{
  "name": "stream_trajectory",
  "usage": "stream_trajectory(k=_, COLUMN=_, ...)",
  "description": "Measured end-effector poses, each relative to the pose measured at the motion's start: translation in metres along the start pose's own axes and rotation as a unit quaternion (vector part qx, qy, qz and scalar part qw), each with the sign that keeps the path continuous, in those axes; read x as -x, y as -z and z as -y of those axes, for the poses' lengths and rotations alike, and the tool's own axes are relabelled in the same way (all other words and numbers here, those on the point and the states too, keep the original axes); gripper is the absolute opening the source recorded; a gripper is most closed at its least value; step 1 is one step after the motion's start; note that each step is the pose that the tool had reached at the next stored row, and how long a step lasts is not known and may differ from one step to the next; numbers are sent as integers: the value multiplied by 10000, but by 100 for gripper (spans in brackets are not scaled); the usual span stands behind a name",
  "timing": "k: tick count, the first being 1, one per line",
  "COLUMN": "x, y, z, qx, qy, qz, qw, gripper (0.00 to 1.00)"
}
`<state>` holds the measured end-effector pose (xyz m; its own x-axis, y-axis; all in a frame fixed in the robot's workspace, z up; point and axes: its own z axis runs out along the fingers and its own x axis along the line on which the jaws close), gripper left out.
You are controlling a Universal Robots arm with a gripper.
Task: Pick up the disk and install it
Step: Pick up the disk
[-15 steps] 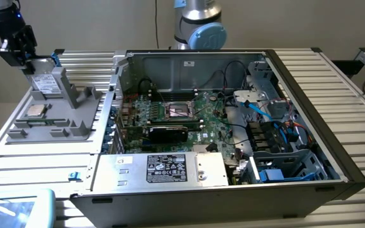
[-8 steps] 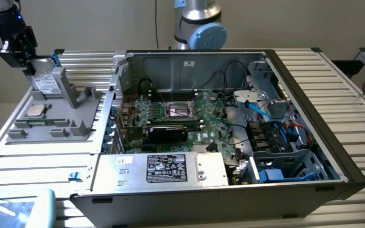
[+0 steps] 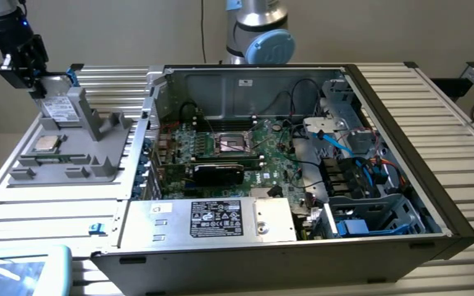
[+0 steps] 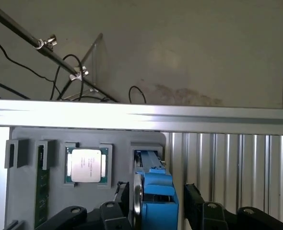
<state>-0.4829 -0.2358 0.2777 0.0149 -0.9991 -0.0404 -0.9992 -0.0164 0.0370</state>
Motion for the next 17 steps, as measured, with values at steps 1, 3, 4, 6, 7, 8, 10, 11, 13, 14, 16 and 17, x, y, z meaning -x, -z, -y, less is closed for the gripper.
stream_trajectory(k=1, x=-1, y=-3, z=0, qx=0, qy=1, qz=6, qw=10000, gripper=57)
stream_trajectory(k=3, x=-2, y=-10, z=1, qx=0, qy=1, qz=25, qw=10000, gripper=57)
stream_trajectory(k=4, x=-2, y=-12, z=1, qx=2, qy=1, qz=35, qw=10000, gripper=57)
stream_trajectory(k=6, x=-5, y=-15, z=1, qx=7, qy=2, qz=51, qw=10000, gripper=57)
stream_trajectory(k=7, x=-9, y=-16, z=2, qx=9, qy=2, qz=57, qw=10000, gripper=57)
stream_trajectory(k=8, x=-9, y=-16, z=1, qx=11, qy=2, qz=59, qw=10000, gripper=57)
stream_trajectory(k=10, x=-13, y=-17, z=1, qx=13, qy=2, qz=60, qw=10000, gripper=57)
stream_trajectory(k=11, x=-14, y=-17, z=1, qx=14, qy=2, qz=63, qw=10000, gripper=57)
stream_trajectory(k=13, x=-19, y=-18, z=1, qx=15, qy=3, qz=71, qw=10000, gripper=57)
stream_trajectory(k=14, x=-19, y=-19, z=1, qx=16, qy=2, qz=72, qw=10000, gripper=57)
stream_trajectory(k=16, x=-20, y=-19, z=0, qx=17, qy=2, qz=73, qw=10000, gripper=57)
stream_trajectory(k=17, x=-20, y=-20, z=1, qx=17, qy=2, qz=73, qw=10000, gripper=57)
